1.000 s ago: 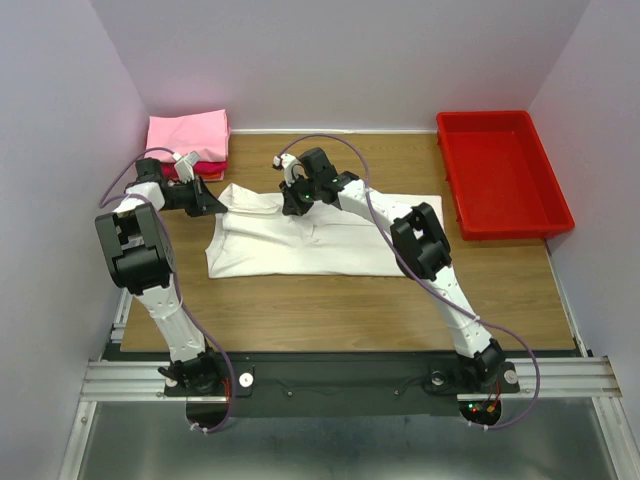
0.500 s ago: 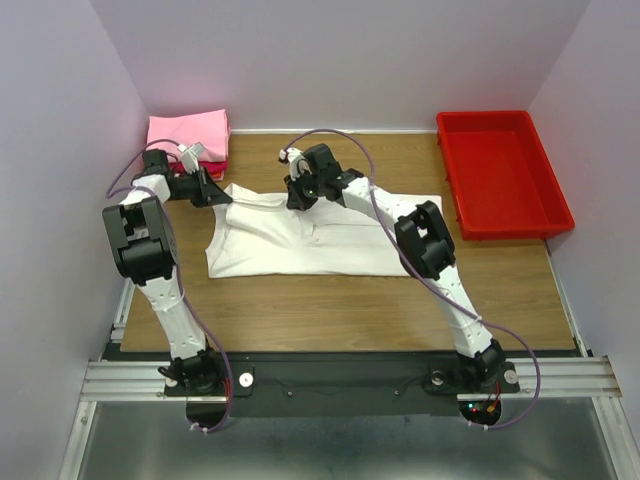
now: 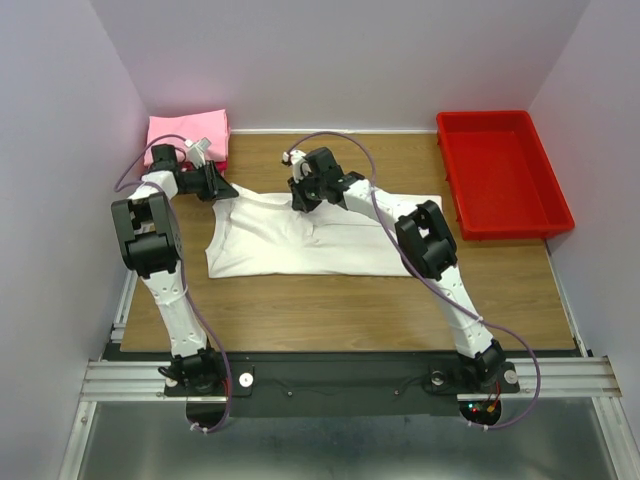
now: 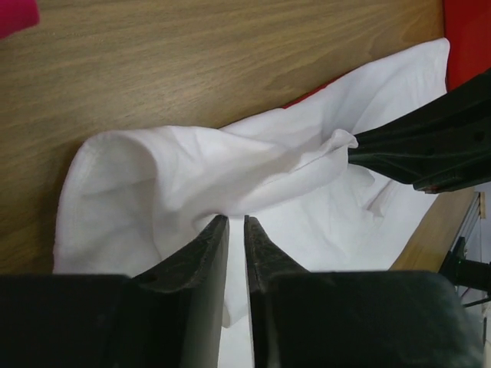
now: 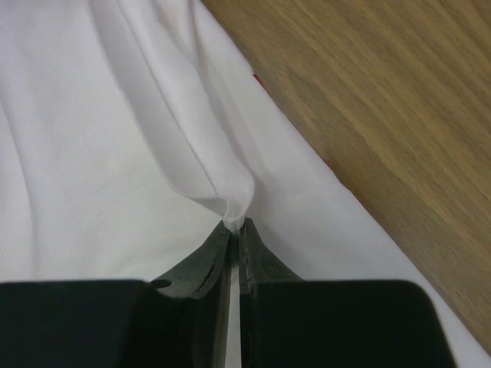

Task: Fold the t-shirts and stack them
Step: Fold the tshirt

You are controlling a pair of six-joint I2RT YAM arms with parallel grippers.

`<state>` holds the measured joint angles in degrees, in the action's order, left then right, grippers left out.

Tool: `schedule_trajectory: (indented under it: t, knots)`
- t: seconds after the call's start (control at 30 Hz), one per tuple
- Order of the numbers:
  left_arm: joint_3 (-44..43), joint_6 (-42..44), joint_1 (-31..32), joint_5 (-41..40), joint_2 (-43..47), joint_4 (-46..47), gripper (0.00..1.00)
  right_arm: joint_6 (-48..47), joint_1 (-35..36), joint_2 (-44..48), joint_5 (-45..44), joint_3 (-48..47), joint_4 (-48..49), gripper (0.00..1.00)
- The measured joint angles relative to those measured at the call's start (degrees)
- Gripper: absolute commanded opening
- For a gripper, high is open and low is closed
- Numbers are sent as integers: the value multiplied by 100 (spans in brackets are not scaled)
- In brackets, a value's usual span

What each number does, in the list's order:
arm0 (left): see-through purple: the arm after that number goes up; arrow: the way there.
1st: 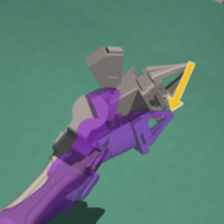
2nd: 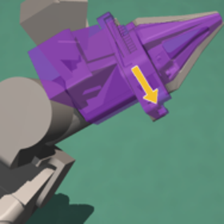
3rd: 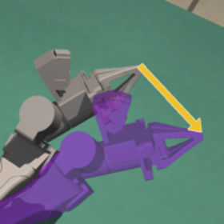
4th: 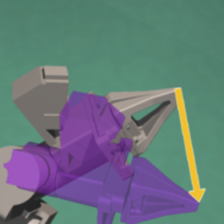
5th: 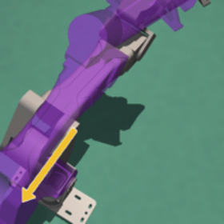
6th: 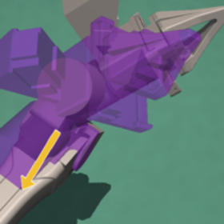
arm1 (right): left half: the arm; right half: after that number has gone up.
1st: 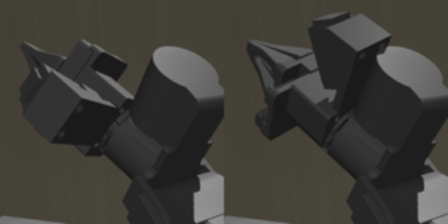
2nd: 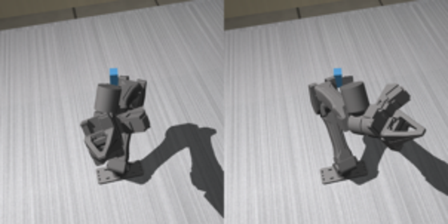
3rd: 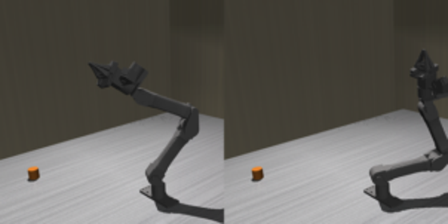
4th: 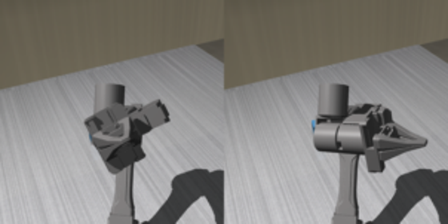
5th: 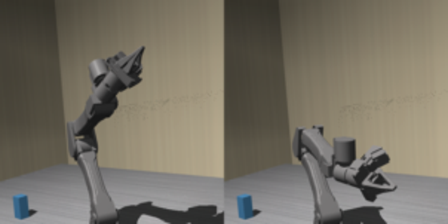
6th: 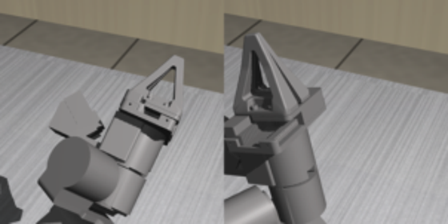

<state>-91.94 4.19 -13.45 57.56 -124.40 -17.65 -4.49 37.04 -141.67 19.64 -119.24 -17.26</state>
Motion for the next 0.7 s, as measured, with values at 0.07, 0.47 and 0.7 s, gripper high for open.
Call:
schedule_trajectory:
  t: [0.07, 0.47, 0.7]
  knots:
    - [0, -63, -11, -83, -13, 44, 39, 37, 0, 4, -133, 0, 15, 30]
    - [780, 299, -92, -820, 1259, 28, 40, 118, -184, 1019, -1493, 555, 22, 52]
    - [1884, 933, -7, -1207, 2861, -240, 35, -227, -693, 2721, -1453, 2179, 4, 45]
